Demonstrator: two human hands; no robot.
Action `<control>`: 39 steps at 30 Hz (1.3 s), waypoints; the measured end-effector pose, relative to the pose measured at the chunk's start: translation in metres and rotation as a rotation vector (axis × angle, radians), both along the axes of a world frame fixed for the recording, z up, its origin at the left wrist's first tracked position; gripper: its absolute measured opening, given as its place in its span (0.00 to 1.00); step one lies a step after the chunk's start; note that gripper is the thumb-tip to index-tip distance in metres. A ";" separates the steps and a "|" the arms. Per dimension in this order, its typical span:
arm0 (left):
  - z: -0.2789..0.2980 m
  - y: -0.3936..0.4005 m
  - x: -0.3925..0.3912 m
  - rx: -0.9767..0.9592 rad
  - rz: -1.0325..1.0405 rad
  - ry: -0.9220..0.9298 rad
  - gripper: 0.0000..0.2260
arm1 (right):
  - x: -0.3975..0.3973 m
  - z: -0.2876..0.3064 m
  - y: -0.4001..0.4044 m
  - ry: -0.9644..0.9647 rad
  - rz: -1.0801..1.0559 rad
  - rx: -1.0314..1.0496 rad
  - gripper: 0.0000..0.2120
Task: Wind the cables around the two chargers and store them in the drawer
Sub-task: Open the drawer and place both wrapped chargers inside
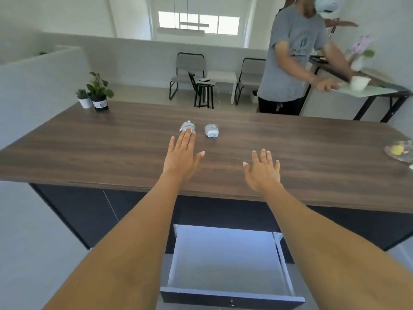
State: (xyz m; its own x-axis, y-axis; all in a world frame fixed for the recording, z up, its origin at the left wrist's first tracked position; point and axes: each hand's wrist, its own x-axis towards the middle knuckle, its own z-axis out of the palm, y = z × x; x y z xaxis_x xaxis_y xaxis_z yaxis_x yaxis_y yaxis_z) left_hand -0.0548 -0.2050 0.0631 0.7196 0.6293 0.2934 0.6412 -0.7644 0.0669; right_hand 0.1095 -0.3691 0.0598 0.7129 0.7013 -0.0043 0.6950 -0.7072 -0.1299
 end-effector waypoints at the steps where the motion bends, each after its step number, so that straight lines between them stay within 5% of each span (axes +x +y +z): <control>1: 0.002 0.013 -0.002 -0.016 0.018 -0.006 0.30 | 0.001 0.005 0.015 -0.006 0.019 0.007 0.28; 17: -0.042 0.213 0.055 -0.188 0.015 0.079 0.31 | 0.067 -0.033 0.236 0.073 0.099 0.044 0.28; 26: -0.075 0.267 0.117 -0.354 -0.122 0.110 0.41 | 0.125 -0.058 0.287 0.188 0.167 0.090 0.36; 32: -0.083 0.298 0.144 -0.513 -0.138 0.050 0.52 | 0.153 -0.056 0.313 0.245 0.243 -0.061 0.47; 39: -0.096 0.312 0.159 -0.722 -0.214 -0.138 0.46 | 0.157 -0.080 0.317 0.318 0.242 0.118 0.42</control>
State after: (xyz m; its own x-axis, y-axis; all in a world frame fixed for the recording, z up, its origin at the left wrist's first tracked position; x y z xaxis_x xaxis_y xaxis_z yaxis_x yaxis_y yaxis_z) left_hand 0.1043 0.1066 -0.0325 0.8340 0.5502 -0.0421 0.4340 -0.6069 0.6658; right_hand 0.2668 -0.0517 -0.0200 0.5033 0.8574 -0.1074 0.7514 -0.4956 -0.4356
